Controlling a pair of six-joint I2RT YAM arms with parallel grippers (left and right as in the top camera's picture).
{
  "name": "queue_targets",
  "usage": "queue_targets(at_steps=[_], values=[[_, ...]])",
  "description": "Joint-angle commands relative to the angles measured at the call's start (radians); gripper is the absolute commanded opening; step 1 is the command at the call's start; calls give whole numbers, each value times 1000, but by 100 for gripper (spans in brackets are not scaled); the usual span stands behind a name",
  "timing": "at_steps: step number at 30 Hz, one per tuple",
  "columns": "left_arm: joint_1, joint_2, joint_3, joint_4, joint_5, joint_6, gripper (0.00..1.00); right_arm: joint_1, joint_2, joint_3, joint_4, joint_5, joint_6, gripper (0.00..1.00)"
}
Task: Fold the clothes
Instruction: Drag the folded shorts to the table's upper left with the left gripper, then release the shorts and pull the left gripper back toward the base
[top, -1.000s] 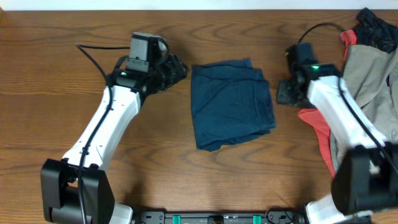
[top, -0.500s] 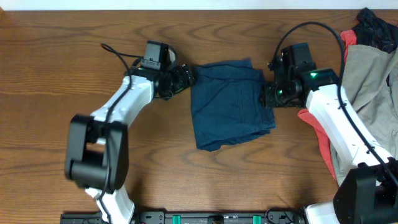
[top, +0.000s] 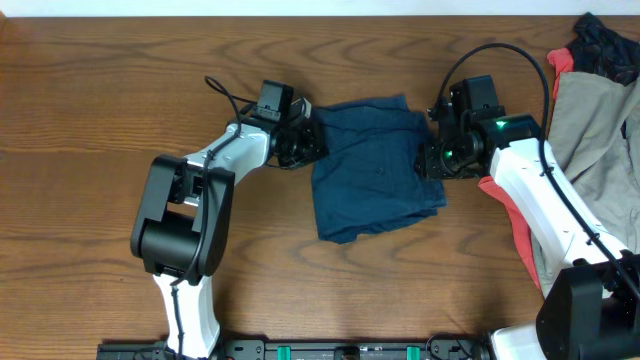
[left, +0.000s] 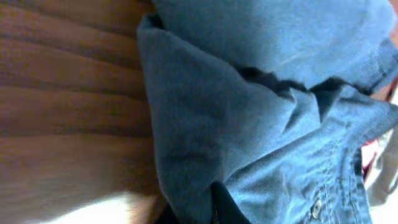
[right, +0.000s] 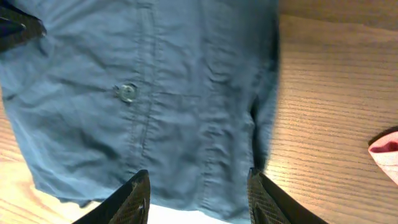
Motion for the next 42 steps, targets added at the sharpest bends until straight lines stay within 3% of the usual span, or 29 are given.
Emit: queue_targets(at_steps=[1,13,14,15,16,20,23,32,39,42], values=[[100,-46,11,-20,-115,31,6,4,9,-5,-7,4,-18,49],[658,-280,11,-40,-163,31,6,3,9,-5,-7,38,-18,49],[707,-289,11,-51,-163,30,16,3,9,-5,-7,38,-18,49],[743,-293,11,-66,-162,29,40,3,9,-5,-6,38,-18,49],[782,-295,11,-93,-155,29,70,3,9,-6,-5,38,-18,49],[890,-294,11,-234,-156,27,87,3,9,-5,-3,38,-18,50],[928,-293,11,-295,-155,27,92,3,9,-5,-4,38,-18,50],[819,-293,11,-324,-155,84,99,3,9,-5,1,38,-3,55],[509,-293,11,-326,-257,221,98,-22,9,-5,42,37,76,68],[357,-293,11,-351,-344,263,98,-63,9,-5,50,37,76,80]])
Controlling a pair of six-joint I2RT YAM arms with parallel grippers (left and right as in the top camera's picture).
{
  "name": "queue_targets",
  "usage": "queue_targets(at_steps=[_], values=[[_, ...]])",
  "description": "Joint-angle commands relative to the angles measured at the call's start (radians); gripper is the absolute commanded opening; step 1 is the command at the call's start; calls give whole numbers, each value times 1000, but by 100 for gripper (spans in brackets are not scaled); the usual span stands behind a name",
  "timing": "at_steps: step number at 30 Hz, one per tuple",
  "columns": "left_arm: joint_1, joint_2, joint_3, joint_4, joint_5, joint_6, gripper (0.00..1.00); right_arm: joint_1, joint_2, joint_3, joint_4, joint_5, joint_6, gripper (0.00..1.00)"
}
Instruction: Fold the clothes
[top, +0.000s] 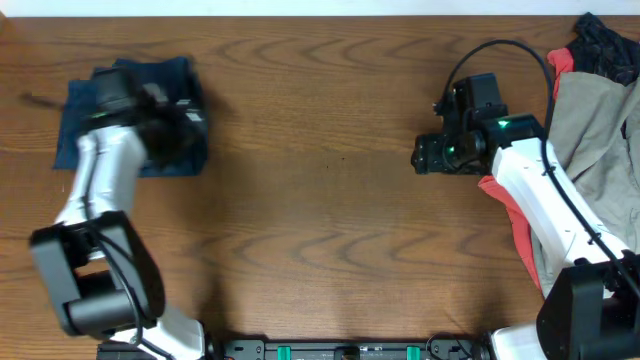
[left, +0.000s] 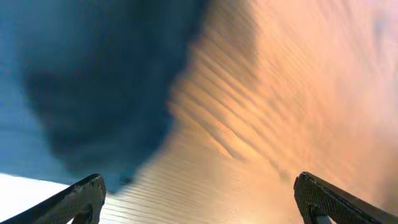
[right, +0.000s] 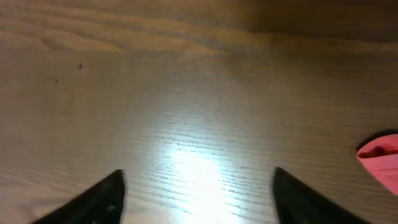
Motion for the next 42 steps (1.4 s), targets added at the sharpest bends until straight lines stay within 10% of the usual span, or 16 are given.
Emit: queue_targets(at_steps=[1,5,18,42], values=[[-164,-2,7,-33,-140,92,98,-58,9,-4,5,11,23,84],[-307,0,7,-115,-171,145,98,-125,9,-4,-27,10,14,99],[-349,-37,6,-557,-188,152,98,-194,-63,-5,-203,11,-31,99],[-506,-935,-338,-227,-380,148,98,-193,-1027,-434,6,139,-68,99]])
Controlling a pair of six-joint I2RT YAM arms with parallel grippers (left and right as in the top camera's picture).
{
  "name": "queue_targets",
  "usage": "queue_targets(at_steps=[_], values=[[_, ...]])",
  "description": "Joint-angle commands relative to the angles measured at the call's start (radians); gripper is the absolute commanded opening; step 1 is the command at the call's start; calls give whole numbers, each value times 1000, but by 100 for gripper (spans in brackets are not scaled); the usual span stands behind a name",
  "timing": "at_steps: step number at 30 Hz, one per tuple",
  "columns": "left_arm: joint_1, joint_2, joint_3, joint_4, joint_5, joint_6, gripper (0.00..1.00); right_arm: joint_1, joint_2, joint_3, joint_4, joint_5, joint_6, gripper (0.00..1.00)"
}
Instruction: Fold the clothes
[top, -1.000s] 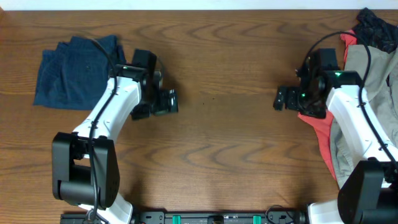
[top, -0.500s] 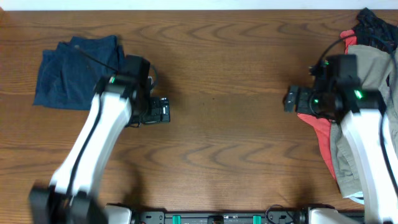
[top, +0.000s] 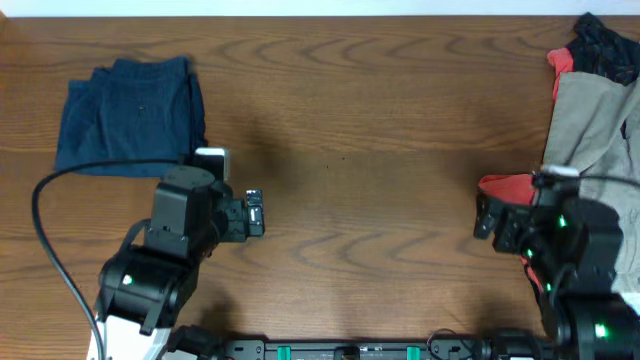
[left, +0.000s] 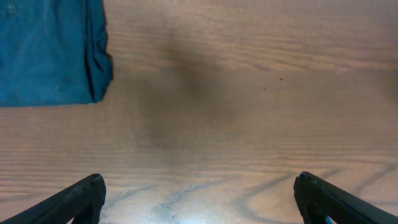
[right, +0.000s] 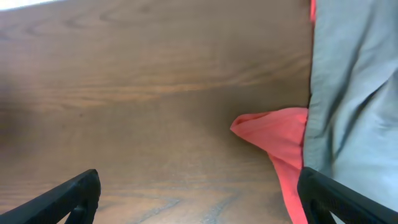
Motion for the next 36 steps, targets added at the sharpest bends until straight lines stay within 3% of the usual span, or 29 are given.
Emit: queue_targets(at_steps=[1,21,27,36], values=[[-4,-18,0,-1,-19,10,98,-3,-42,-11,-13,22,-20,99],[-4,16,-1,-2,-19,10,98,-3,-69,-12,-156,31,-21,99],[-4,18,-1,-2,-19,10,98,-4,-180,-53,-140,37,-25,99],[-4,18,-1,-2,-19,10,98,-4,-496,-310,67,13,-88,99]])
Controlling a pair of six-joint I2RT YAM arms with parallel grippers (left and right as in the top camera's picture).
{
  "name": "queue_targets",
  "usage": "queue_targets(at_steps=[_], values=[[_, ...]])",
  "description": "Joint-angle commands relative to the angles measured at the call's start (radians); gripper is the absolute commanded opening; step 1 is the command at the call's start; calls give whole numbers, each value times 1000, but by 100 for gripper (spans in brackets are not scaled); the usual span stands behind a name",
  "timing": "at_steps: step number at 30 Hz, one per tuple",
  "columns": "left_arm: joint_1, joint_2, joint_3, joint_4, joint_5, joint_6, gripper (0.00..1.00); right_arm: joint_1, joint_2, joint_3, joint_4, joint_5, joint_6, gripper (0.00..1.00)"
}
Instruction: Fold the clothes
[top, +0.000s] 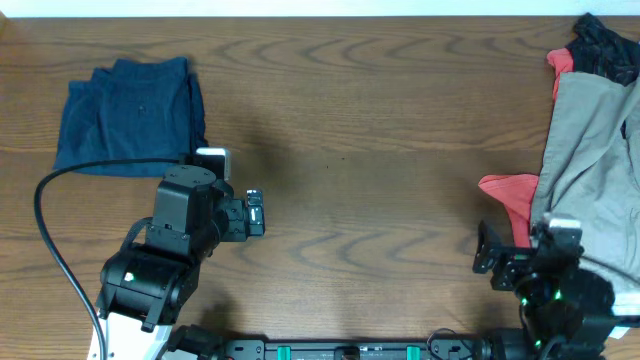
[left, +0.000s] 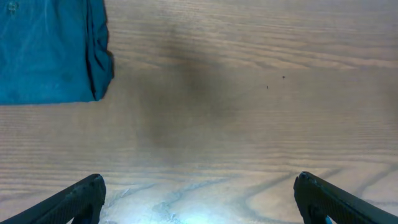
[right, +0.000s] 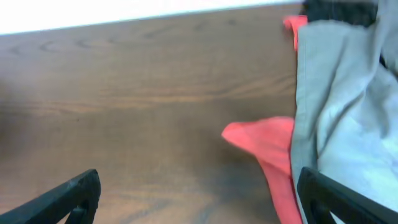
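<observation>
A folded dark blue garment (top: 130, 115) lies flat at the table's far left; its corner (left: 53, 53) shows in the left wrist view. At the right edge is a pile: a grey garment (top: 590, 150), a red one (top: 508, 192) and a dark one (top: 605, 40). The grey (right: 348, 106) and red (right: 264, 146) cloth show in the right wrist view. My left gripper (left: 199, 202) is open over bare wood near the front left. My right gripper (right: 199, 199) is open at the front right, beside the red cloth, holding nothing.
The brown wooden table (top: 350, 130) stretches between the folded garment and the pile. A black cable (top: 60, 260) loops from the left arm. The table's far edge meets a white wall (right: 124, 12).
My right arm has drawn back further toward the table's front edge, so the pile looks farther off in its view. The left arm and the blue garment have not moved.
Both grippers were at the blue garment in the table's middle, at its left and right sides. Then the garment lay at the far left under my left gripper, the right one over bare wood. Both arms then stood back near the front, open, where they are now.
</observation>
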Motion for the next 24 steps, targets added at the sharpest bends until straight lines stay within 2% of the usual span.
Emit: queue_targets(at_steps=[1,4,10,18,21,24], values=[[-4,1,0,-1,-15,10,98,-4,-110,-92,54,-5,-34,99],[-4,1,0,-1,-15,10,98,-4,-208,-174,133,-4,-46,99],[-4,1,0,-1,-15,10,98,-4,-203,-300,368,-5,-85,99],[-4,1,0,-1,-15,10,98,-3,-203,-524,773,-5,-139,99],[-4,1,0,-1,-15,10,98,-3,-203,-542,777,-12,-188,99],[-4,1,0,-1,-15,10,98,-3,-203,-542,739,-56,-304,99]])
